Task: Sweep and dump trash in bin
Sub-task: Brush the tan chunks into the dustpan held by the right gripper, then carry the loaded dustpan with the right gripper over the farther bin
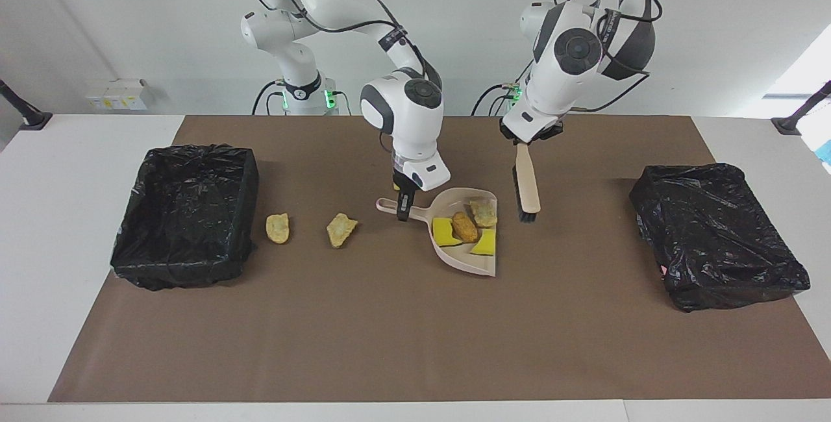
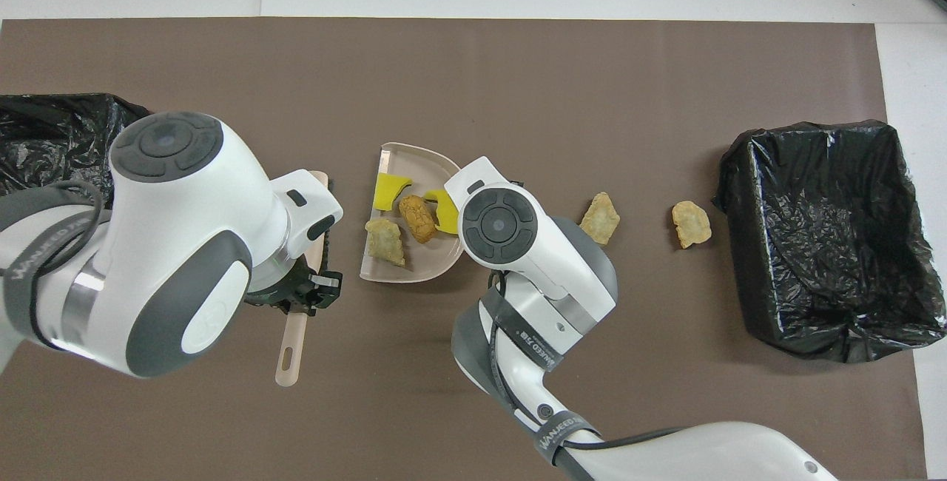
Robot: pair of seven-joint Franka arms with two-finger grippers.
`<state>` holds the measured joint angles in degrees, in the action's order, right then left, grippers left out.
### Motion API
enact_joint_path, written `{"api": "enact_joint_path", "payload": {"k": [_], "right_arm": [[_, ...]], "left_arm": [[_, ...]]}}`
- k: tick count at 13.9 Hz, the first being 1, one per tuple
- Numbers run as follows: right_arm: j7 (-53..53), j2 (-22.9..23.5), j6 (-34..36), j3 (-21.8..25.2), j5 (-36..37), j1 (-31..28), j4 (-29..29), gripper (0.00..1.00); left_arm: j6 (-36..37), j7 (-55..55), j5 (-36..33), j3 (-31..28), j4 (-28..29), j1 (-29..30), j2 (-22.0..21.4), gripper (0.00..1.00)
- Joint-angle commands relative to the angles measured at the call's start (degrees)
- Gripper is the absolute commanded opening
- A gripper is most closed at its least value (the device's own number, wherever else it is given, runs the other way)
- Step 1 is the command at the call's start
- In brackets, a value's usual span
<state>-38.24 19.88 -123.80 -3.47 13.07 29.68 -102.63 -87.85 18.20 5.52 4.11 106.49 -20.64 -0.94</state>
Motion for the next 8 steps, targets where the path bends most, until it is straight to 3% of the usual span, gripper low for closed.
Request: {"api": "enact_joint_path", "payload": {"k": [1,4,8], "right_arm": [[-2.53,-5.1,4.87,-0.57,-0.84,-3.57,-0.03,0.0],[-10.7,-8.97,8.39,-0.48,-6.12,-9.01,0.67,0.0],[-19.4,-11.78,16.74,0.05,-6.39,-14.99,4.45,0.0]], "left_arm": [[5.39,0.08,1.68,0.37,0.3,-0.1,-5.81,0.0],[6.56,4.64,5.02,0.99,2.74,-2.89,-8.98,0.0],[-5.98,12.28,9.69,1.08,13.28,-9.13,-14.52,0.0]]}}
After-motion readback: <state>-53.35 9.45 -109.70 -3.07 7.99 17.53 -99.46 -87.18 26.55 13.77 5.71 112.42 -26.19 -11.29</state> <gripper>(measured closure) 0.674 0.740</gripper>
